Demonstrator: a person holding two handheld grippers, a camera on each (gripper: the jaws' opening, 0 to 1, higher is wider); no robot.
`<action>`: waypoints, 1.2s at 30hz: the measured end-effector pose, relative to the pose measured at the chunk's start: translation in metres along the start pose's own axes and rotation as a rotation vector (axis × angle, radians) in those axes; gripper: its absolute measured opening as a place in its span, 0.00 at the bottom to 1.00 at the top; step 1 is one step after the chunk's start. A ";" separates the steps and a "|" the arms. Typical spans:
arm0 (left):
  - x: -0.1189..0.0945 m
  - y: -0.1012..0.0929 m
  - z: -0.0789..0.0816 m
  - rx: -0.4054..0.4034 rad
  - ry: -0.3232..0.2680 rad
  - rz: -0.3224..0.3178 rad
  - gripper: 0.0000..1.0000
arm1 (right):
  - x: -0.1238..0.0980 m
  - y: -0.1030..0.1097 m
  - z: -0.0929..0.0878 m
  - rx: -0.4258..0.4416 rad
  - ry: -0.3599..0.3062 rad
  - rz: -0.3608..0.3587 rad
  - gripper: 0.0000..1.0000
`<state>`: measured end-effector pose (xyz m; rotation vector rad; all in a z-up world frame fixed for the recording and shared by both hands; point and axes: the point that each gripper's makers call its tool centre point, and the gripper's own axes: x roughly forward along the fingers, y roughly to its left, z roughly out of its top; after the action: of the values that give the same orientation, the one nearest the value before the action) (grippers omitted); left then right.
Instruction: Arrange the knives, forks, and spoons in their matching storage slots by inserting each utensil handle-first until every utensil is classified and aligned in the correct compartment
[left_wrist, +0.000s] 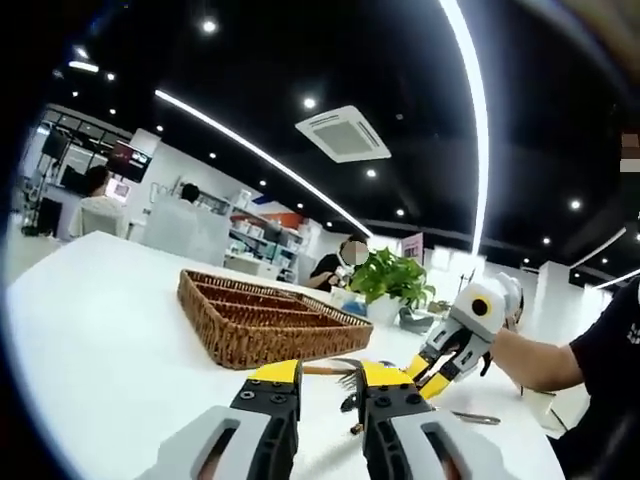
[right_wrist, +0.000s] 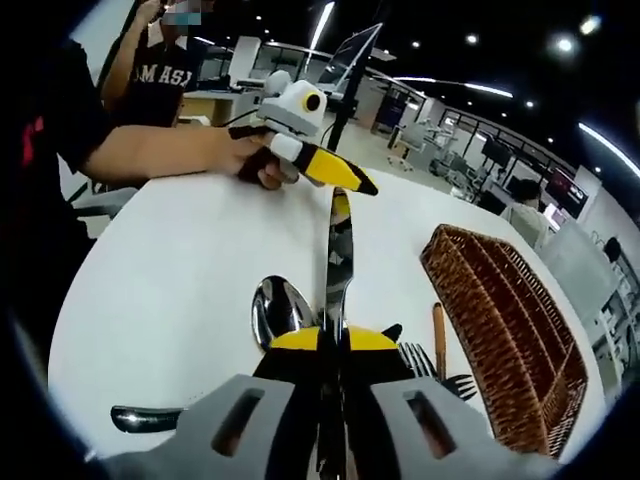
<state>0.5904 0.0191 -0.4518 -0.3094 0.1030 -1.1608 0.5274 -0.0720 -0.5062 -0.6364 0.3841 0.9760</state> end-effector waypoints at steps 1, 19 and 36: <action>0.000 0.002 0.001 -0.004 -0.008 0.010 0.39 | -0.001 -0.002 0.000 0.002 -0.003 -0.004 0.04; 0.003 0.011 -0.005 0.215 0.043 0.088 0.80 | -0.027 -0.039 0.019 -0.048 -0.012 -0.076 0.00; 0.005 0.019 -0.012 0.338 0.099 0.145 1.00 | -0.040 -0.060 0.032 -0.239 0.033 -0.105 0.00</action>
<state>0.6067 0.0189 -0.4687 0.0544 0.0144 -1.0291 0.5586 -0.1009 -0.4402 -0.8815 0.2619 0.9189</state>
